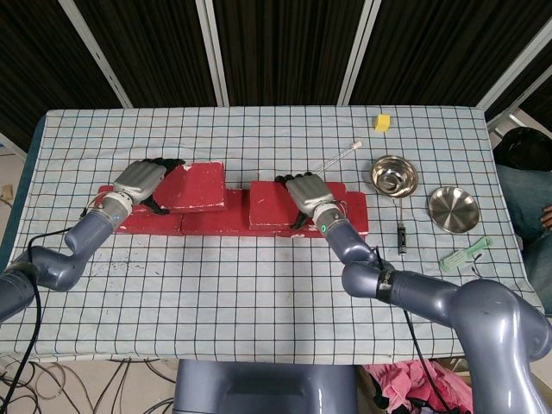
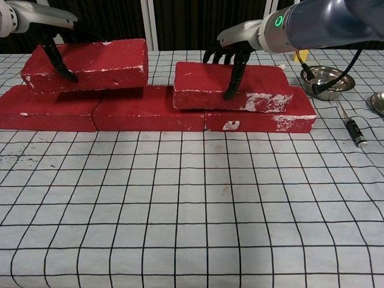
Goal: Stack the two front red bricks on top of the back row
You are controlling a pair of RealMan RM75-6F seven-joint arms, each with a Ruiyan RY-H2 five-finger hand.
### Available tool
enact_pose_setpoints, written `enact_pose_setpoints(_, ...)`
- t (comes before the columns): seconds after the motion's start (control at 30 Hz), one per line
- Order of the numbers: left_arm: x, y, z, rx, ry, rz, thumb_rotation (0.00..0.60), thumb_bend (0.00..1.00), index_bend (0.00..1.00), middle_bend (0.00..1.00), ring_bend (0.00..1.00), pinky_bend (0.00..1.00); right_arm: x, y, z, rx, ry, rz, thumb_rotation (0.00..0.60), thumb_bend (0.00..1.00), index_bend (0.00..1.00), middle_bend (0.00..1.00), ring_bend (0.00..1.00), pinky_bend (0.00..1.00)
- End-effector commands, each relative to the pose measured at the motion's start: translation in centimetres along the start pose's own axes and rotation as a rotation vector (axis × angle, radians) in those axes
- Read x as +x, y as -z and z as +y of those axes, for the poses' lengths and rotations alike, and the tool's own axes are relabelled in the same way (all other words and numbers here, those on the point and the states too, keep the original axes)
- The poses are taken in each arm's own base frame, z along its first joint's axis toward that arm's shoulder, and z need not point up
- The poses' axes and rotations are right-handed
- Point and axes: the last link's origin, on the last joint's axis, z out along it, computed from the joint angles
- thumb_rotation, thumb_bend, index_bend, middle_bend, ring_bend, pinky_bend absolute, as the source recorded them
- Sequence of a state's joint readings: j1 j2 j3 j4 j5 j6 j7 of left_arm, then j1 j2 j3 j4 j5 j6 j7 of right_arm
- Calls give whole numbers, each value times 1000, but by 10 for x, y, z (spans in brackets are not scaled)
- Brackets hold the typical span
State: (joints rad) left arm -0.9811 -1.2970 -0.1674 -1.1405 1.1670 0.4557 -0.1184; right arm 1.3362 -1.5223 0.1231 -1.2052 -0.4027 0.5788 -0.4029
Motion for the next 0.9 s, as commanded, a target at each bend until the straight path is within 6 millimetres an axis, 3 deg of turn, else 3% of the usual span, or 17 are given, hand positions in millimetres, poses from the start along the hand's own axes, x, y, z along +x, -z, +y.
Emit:
enact_pose_setpoints(0.03,-1,-1,2,-4,-2,-9,600,234,136,157,94,219,-2,-2,-3,-1,2,3,600,137,131,172,173,151)
enact_pose_setpoints(0.9,-9,-20,37,-76,-10,-80,600,199,143,155,84,197,-3,-5,-4,-9,25,24,600,136,131,172,173,152)
